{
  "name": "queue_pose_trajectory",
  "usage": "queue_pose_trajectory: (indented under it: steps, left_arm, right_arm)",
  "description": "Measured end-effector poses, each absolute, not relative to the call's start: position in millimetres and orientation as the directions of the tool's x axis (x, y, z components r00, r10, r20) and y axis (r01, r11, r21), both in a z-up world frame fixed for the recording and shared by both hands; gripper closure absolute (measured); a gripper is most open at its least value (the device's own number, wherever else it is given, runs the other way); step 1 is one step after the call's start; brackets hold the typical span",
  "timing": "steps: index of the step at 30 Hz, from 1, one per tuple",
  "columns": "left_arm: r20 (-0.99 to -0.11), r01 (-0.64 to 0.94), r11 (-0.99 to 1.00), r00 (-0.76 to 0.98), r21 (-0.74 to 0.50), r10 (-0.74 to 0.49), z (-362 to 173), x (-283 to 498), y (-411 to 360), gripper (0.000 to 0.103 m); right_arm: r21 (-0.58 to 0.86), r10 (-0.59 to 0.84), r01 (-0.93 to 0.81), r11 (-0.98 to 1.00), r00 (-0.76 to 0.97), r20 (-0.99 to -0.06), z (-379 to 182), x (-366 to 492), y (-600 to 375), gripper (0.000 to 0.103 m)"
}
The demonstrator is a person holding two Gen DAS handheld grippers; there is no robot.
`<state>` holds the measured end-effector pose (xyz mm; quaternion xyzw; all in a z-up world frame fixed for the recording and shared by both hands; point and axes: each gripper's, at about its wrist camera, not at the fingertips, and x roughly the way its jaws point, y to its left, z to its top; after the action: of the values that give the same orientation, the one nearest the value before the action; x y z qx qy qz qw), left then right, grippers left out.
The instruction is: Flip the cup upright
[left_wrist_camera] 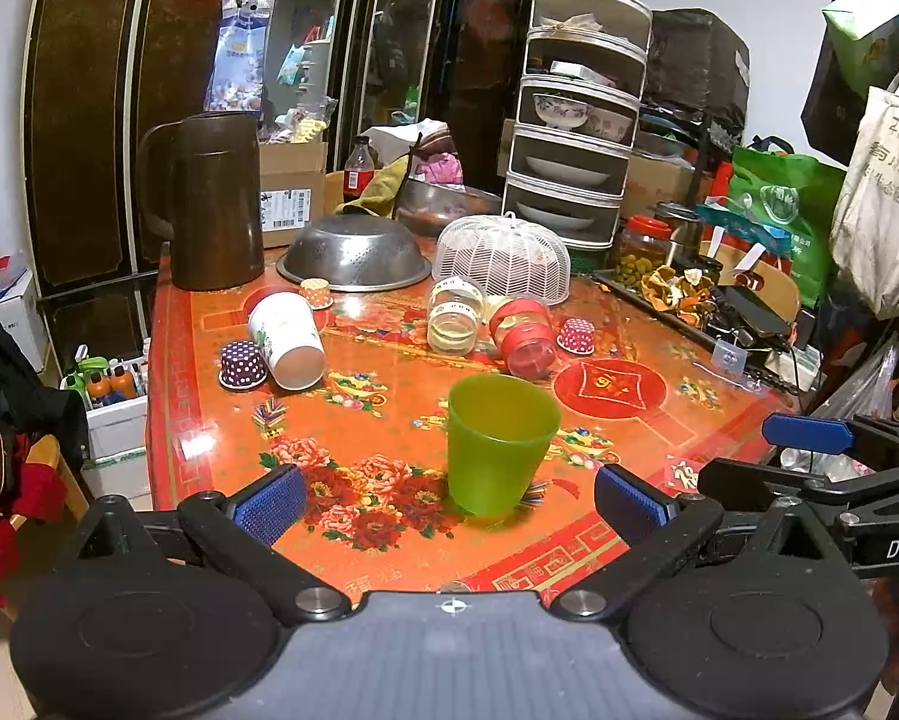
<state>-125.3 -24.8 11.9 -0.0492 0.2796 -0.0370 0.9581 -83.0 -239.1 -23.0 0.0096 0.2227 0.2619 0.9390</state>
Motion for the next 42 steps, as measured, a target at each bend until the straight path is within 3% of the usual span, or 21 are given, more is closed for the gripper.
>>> queue_pose_trajectory:
  steps: [42]
  left_arm:
    - [-0.548, 0.038, 0.995, 0.832, -0.093, -0.083, 5.4, -120.0, -28.2, 0.000]
  right_arm:
    - [0.163, 0.511, -0.493, 0.855, 0.745, -0.430, -26.8, -80.2, -238.2, 0.001]
